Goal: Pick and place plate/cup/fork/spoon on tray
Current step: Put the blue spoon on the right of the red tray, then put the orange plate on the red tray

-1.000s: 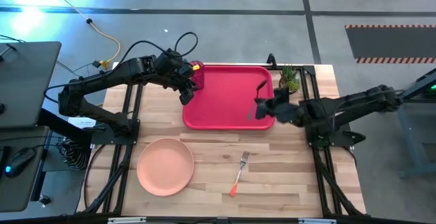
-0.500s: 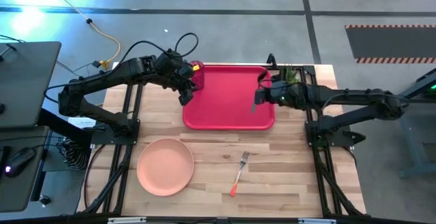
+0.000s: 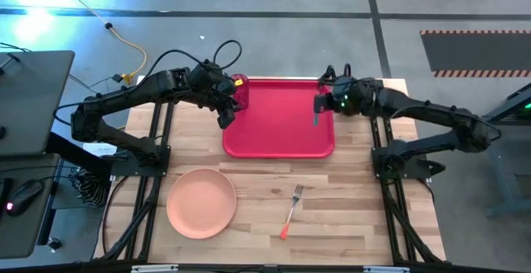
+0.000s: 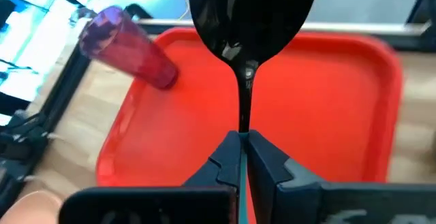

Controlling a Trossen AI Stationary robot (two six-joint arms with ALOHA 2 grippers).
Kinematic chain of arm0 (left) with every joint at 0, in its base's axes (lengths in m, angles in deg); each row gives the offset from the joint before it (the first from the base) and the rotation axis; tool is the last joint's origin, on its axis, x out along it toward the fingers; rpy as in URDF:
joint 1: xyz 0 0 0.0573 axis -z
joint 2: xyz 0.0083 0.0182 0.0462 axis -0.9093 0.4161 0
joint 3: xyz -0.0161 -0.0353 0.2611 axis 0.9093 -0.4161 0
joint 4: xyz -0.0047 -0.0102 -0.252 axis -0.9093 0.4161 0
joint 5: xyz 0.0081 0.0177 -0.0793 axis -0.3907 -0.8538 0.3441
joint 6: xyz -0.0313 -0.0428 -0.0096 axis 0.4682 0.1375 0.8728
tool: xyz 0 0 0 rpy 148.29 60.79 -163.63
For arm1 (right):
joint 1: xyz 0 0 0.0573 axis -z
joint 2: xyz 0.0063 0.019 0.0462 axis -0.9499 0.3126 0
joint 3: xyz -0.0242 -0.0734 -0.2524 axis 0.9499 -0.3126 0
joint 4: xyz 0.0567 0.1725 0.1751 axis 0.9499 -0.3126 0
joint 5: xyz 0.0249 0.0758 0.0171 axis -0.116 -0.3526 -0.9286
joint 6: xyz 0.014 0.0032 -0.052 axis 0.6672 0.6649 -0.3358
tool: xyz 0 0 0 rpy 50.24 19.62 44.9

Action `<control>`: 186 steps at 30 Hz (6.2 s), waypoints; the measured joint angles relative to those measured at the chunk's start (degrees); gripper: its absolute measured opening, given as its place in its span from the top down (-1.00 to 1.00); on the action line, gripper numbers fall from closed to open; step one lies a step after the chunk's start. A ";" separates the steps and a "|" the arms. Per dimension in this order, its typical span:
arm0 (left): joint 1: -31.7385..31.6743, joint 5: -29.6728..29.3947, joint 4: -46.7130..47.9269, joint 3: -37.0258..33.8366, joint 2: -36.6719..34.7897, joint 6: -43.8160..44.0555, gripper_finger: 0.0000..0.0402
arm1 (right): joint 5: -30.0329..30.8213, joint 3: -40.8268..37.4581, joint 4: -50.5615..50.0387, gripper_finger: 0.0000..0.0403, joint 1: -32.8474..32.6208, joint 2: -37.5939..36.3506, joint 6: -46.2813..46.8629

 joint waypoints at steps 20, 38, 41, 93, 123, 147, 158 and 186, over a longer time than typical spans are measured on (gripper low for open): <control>-0.01 0.00 -0.07 0.00 0.00 0.11 0.46 | -14.59 6.36 -13.40 1.00 8.63 19.23 -0.46; 0.00 -0.02 -0.08 0.00 0.00 -0.03 0.46 | -20.57 6.36 -15.97 1.00 12.28 34.52 0.78; 0.00 -0.04 -0.07 0.00 0.00 -1.17 0.46 | -21.40 6.36 -15.87 1.00 13.23 35.29 0.31; -0.02 -0.02 -0.09 0.00 0.00 -3.06 0.46 | -22.34 4.22 -11.62 1.00 19.64 37.78 -1.93; -0.01 -0.02 -0.09 0.00 0.00 -3.04 0.46 | -21.67 4.29 -10.60 1.00 19.35 40.03 -2.65; 0.00 -0.02 -0.11 0.00 0.00 -3.04 0.46 | -21.54 5.81 -12.04 0.57 19.27 39.90 -2.76; -0.02 -0.04 -0.09 0.00 0.00 -3.02 0.46 | -20.57 13.92 -20.07 0.57 18.03 39.86 -6.12; 4.36 0.00 17.90 -1.67 -0.66 -1.76 0.46 | -11.01 41.76 -43.04 0.57 -6.97 39.79 -18.19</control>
